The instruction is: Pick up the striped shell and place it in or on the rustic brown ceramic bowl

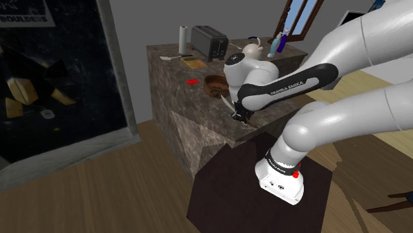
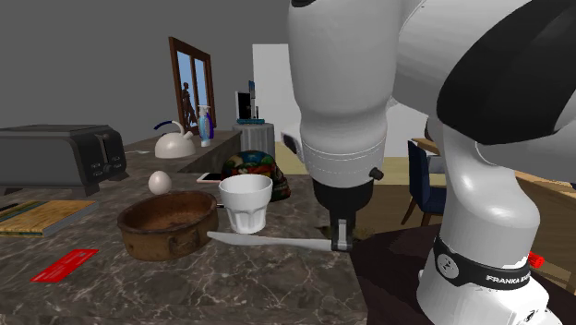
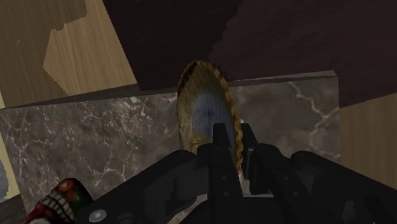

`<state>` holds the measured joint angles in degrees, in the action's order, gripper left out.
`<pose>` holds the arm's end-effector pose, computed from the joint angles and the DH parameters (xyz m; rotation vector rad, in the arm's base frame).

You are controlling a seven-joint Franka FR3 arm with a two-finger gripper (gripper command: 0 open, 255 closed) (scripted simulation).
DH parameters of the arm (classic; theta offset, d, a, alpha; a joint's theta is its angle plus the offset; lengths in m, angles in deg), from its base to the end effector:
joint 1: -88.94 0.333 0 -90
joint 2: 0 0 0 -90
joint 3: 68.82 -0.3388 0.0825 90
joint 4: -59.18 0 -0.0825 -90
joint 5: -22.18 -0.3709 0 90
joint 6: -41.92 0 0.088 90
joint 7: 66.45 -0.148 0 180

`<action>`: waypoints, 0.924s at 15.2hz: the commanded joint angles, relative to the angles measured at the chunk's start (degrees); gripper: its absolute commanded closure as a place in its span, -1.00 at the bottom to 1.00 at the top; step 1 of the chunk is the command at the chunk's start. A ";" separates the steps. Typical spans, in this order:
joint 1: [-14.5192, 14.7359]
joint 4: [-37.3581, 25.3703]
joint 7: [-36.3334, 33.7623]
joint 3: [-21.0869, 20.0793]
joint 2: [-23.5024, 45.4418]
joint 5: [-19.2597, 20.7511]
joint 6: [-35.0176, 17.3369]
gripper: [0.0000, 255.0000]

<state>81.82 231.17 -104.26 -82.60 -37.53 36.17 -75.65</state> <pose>0.2254 -0.0137 0.2863 2.6262 -0.6241 -0.2415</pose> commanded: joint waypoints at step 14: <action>1.40 -6.97 5.48 1.74 -9.71 -1.43 15.93 1.00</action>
<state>83.12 224.64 -99.12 -80.95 -46.53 34.82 -60.85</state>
